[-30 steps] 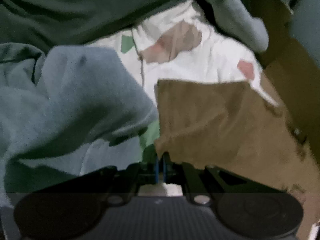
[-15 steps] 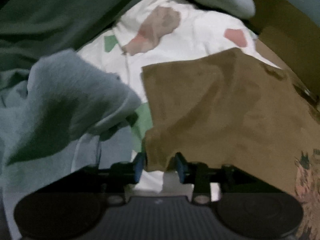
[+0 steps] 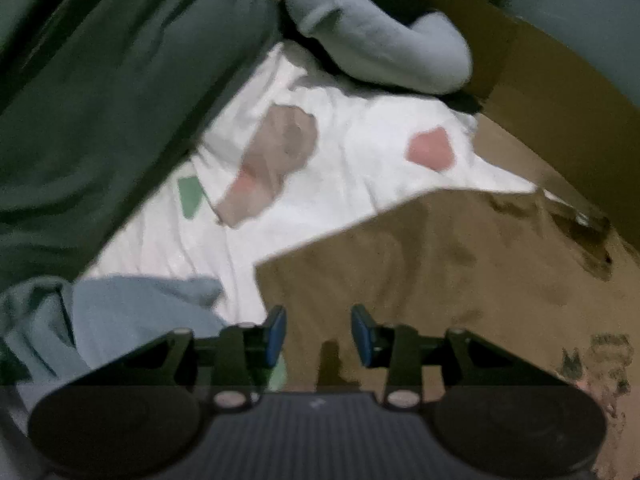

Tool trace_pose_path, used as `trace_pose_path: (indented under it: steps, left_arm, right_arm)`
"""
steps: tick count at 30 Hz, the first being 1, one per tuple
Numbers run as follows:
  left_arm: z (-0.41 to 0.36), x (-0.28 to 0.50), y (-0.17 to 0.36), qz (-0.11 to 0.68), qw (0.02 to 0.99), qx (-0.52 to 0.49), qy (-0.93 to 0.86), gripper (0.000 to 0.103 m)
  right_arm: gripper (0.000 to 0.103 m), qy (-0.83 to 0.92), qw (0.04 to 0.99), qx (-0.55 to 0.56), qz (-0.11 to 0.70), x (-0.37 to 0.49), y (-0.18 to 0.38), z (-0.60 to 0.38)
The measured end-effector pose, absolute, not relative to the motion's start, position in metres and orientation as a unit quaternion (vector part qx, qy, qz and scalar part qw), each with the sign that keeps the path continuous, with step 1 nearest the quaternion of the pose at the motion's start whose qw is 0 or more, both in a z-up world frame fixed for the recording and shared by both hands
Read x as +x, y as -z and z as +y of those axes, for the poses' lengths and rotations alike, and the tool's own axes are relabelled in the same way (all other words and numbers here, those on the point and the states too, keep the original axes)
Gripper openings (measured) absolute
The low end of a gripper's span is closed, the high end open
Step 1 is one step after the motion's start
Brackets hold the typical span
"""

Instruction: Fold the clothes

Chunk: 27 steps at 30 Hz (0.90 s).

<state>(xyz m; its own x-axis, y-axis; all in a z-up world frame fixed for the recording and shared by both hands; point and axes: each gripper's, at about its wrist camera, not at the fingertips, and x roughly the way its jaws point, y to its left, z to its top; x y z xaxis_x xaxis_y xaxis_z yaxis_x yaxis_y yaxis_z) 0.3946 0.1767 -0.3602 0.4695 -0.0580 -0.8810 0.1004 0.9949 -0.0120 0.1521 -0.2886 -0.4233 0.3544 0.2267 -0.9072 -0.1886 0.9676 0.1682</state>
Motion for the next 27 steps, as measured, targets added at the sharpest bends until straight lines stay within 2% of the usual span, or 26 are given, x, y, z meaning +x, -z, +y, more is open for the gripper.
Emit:
trace_pose_path:
  steps: [10, 24, 27]
  left_arm:
    - [0.192, 0.447, 0.394, 0.546, 0.837, 0.024, 0.030, 0.043]
    - [0.209, 0.466, 0.435, 0.566, 0.824, 0.030, 0.015, 0.043]
    - [0.207, 0.466, 0.434, 0.564, 0.825, 0.032, 0.025, 0.027]
  right_arm:
    - [0.043, -0.128, 0.817, 0.016, 0.562, 0.154, 0.430, -0.291]
    - [0.042, -0.138, 0.812, 0.021, 0.567, 0.168, 0.436, -0.290]
    - [0.042, -0.139, 0.812, 0.021, 0.567, 0.170, 0.435, -0.291]
